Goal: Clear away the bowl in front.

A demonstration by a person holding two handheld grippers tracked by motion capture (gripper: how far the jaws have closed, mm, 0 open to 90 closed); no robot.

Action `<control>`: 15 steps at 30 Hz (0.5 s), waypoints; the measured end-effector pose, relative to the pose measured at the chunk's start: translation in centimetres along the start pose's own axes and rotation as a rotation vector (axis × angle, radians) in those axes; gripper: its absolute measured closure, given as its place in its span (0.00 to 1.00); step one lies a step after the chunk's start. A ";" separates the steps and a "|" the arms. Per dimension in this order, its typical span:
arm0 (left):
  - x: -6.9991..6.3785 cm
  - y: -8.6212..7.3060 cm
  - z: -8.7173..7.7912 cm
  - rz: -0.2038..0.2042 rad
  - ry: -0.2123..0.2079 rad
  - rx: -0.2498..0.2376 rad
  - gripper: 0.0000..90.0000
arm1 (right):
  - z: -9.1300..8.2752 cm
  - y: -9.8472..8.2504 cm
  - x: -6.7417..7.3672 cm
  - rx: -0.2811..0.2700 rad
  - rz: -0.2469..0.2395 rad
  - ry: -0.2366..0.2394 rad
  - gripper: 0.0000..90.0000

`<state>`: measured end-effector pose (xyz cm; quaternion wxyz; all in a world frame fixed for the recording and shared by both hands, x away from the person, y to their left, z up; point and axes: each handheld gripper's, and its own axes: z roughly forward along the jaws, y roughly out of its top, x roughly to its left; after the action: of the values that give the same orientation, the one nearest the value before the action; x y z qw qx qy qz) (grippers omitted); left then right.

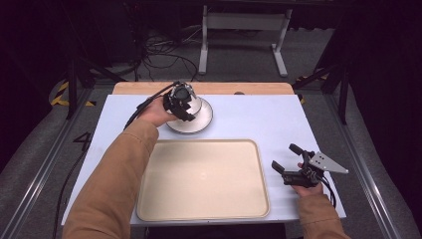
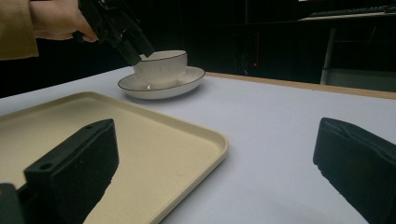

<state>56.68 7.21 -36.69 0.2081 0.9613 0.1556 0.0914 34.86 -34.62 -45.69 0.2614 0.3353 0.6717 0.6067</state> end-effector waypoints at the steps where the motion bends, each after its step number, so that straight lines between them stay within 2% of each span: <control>1: 0.0 0.0 0.2 -0.006 -0.004 0.004 0.54 | 0.0 0.0 0.0 0.000 0.000 0.000 0.01; 5: 0.2 -0.1 1.1 -0.007 -0.006 0.062 0.55 | 0.0 0.0 0.0 0.001 -0.001 0.002 0.01; 7: 0.2 -0.2 1.5 -0.011 -0.007 0.068 0.57 | 0.0 0.0 0.0 0.001 -0.002 0.003 0.01; 11: 0.2 -0.2 2.0 -0.004 -0.006 0.117 0.62 | 0.0 0.0 0.0 0.001 -0.001 0.005 0.01; 15: 0.1 -0.3 2.4 -0.005 0.013 0.127 0.68 | 0.0 0.0 0.0 0.001 -0.003 0.006 0.01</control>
<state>57.32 6.61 -38.93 0.1459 0.9716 0.1650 0.0868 34.86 -34.60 -45.69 0.2599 0.3326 0.6734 0.6069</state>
